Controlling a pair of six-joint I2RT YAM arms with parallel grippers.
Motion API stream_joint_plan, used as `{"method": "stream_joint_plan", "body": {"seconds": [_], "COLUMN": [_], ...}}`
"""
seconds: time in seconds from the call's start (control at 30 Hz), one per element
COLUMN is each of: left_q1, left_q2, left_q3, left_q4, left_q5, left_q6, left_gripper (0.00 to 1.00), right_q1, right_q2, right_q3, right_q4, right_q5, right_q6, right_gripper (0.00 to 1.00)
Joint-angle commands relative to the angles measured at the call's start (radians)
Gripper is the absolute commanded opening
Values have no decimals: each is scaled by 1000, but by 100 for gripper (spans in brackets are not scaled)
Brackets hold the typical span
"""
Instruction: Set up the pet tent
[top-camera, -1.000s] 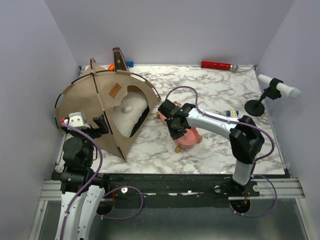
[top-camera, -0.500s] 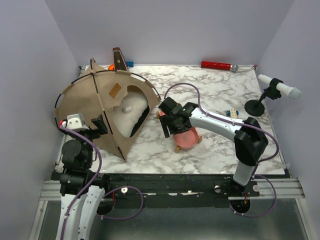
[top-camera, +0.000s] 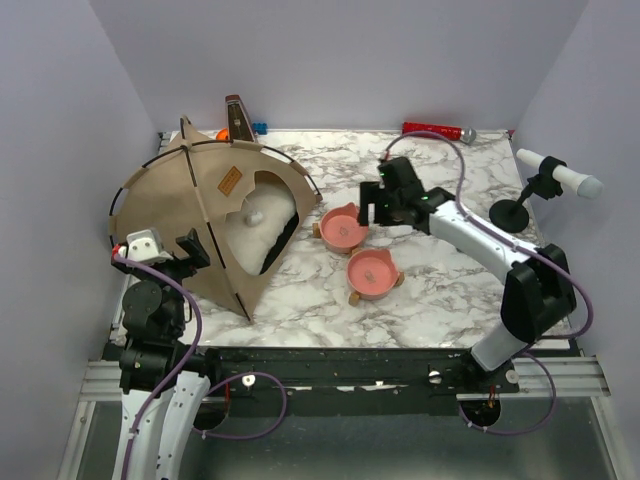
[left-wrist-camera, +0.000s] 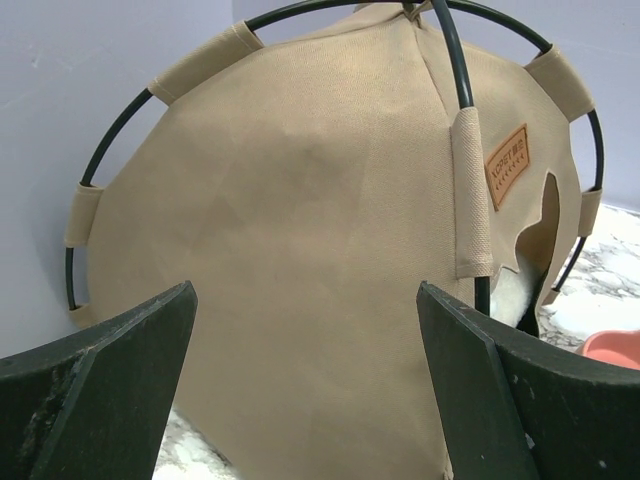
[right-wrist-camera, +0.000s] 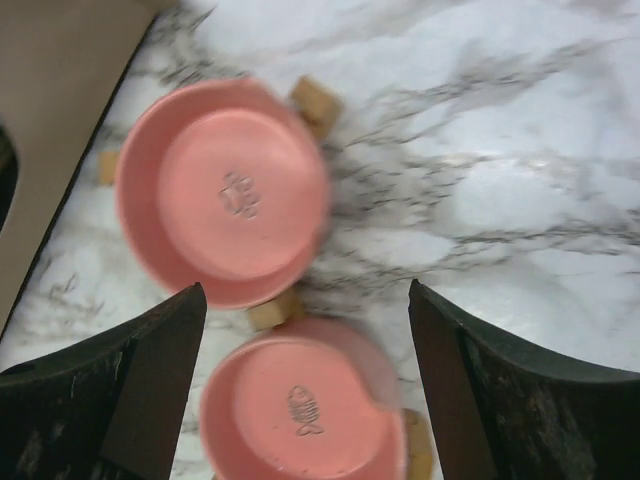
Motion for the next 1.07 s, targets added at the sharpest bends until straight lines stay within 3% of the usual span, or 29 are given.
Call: {"method": "stream_joint_plan", "body": {"seconds": [0.0,0.2,0.37,0.6,1.03], "left_q1": [-4,-3,-3,-3,-3], "left_q2": [-8,-12,-12,-32,-46], "left_q3": [8,4,0,-8,-12], "left_q4": [-2,3,8,22,29], "left_q5": [-54,-65,-71,-81,-94], "left_q6": [-10,-8,-4,-1,4], "left_gripper": [99,99,99,99,99], "right_q1": [-155,-331,-344,-343,-344], "right_q2": [-128,-326,-515,-739,-807], "right_q3": [-102,-207,-303,-510,-557], "right_q4": [151,203,282,461,496], "right_q5": [-56,10,179,229,248], "right_q6": [0,3,-24,-61,-92], "right_gripper": [89,89,88,89,89]}}
